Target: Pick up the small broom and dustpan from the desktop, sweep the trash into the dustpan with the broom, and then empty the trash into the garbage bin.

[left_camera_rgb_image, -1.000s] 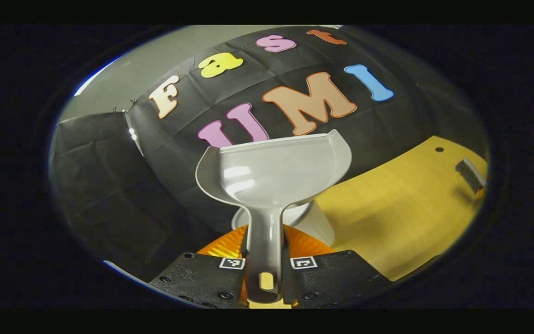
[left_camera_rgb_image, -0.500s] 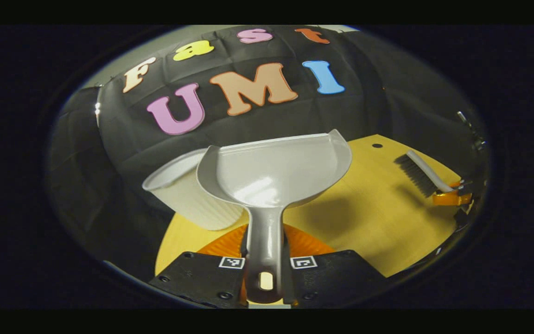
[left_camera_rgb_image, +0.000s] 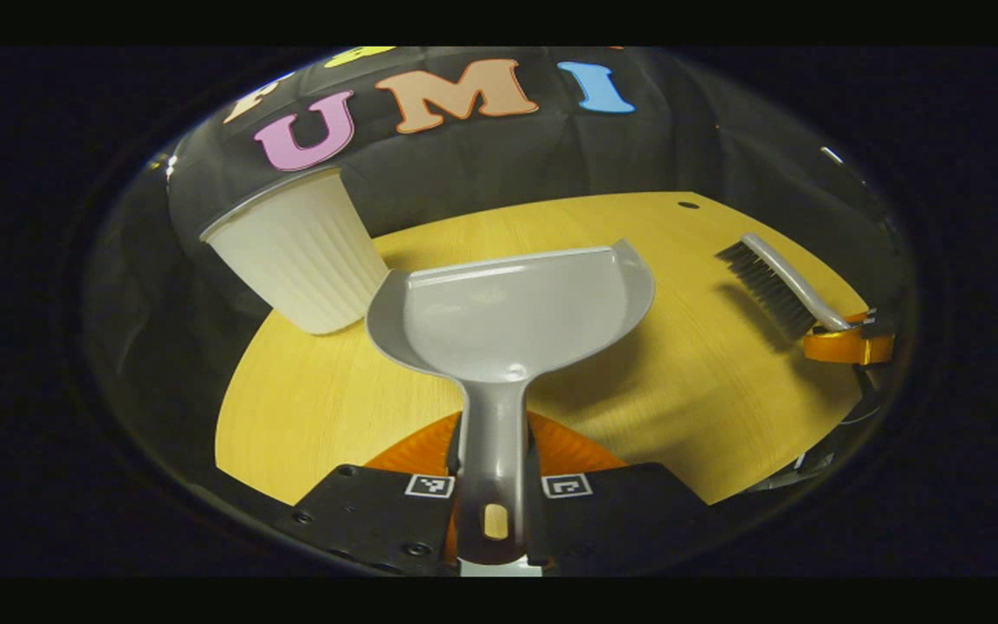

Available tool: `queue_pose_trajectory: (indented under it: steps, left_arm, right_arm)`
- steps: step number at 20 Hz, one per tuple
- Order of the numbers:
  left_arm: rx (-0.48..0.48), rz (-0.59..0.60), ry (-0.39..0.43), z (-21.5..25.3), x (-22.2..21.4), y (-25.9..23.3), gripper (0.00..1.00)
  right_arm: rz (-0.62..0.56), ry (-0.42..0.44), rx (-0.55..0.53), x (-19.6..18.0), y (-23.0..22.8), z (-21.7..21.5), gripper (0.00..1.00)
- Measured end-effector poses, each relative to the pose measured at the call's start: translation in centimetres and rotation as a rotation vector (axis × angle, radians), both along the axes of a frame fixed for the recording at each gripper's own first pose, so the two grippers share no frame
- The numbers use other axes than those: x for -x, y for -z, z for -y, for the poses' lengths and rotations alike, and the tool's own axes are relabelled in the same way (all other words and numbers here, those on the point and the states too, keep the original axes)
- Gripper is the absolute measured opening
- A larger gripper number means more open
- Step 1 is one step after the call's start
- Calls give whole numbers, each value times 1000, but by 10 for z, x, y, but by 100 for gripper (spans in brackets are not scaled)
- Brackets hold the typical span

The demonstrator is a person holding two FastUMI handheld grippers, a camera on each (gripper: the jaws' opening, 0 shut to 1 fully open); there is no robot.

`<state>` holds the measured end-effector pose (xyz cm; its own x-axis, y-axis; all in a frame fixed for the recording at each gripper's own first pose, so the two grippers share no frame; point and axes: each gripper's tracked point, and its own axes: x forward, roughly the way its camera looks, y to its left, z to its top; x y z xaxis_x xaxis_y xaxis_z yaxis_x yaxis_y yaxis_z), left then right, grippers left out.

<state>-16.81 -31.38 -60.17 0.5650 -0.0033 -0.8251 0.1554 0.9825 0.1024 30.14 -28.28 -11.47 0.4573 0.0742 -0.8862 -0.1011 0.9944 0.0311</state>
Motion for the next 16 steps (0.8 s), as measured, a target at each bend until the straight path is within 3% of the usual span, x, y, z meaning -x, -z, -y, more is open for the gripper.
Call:
queue_pose_trajectory:
  steps: [6, 7, 9, 15, 16]
  left_arm:
    - [-9, -58, 10, -1, 12, 18, 22]
    - [-7, -66, 12, -1, 12, 19, 23]
    - [-6, -91, 13, -2, 13, 22, 23]
    - [-17, -94, 18, -2, 14, 20, 29]
    - [-14, -77, 30, -2, 11, 16, 30]
  right_arm:
    - [-80, -10, 57, -8, -31, -9, 15]
    - [-86, -10, 66, -10, -32, -10, 12]
    - [-106, -14, 83, -13, -40, -14, 15]
    - [-137, -8, 108, -15, -45, -14, 15]
    - [-138, -7, 105, -15, -48, -15, 22]
